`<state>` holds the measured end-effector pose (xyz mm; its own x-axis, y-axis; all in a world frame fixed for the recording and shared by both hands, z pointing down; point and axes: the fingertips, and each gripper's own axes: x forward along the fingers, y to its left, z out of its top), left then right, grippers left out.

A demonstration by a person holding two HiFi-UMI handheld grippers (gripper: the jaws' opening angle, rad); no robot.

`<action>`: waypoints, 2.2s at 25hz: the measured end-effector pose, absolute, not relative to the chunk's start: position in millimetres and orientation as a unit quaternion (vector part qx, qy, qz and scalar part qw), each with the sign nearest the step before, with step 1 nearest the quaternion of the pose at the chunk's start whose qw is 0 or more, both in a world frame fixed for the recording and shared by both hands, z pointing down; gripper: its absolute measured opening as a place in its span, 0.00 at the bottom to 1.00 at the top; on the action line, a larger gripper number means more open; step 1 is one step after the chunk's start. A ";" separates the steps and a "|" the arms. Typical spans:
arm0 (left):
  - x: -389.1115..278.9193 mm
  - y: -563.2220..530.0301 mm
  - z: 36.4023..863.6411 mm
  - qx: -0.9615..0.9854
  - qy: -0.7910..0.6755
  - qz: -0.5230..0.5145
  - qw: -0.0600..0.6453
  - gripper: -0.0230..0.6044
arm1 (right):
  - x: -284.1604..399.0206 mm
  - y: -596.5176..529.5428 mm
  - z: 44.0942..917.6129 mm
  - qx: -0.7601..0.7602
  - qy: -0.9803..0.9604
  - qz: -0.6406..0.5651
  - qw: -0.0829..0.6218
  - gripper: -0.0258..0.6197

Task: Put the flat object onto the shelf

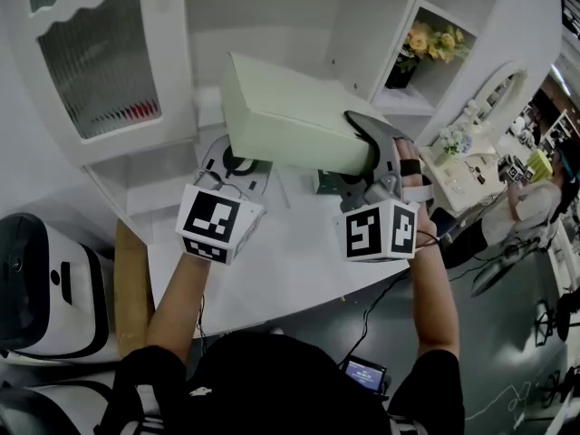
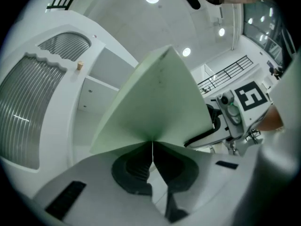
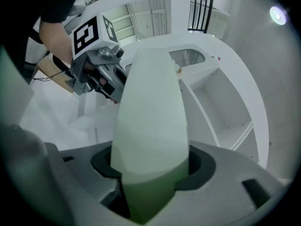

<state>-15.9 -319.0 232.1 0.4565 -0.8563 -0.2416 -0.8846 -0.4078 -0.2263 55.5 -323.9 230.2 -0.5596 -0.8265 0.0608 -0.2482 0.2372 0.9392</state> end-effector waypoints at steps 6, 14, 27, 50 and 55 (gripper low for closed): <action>-18.6 -320.1 228.6 -0.826 0.534 0.046 0.176 0.05 | 54.7 -325.8 226.2 0.354 -0.732 -0.502 0.295 0.47; -13.1 -317.7 228.9 -0.824 0.538 0.043 0.173 0.05 | 51.8 -323.1 220.5 0.345 -0.722 -0.524 0.291 0.47; -22.4 -322.3 233.3 -0.805 0.562 0.032 0.186 0.05 | 37.8 -336.5 225.2 0.320 -0.729 -0.536 0.283 0.47; -86.7 -340.5 261.4 -0.772 0.614 0.000 0.162 0.05 | -11.9 -391.4 252.5 0.303 -0.702 -0.558 0.322 0.47; -104.3 -344.3 269.3 -0.763 0.628 -0.010 0.153 0.05 | -21.9 -409.7 260.4 0.299 -0.693 -0.563 0.337 0.47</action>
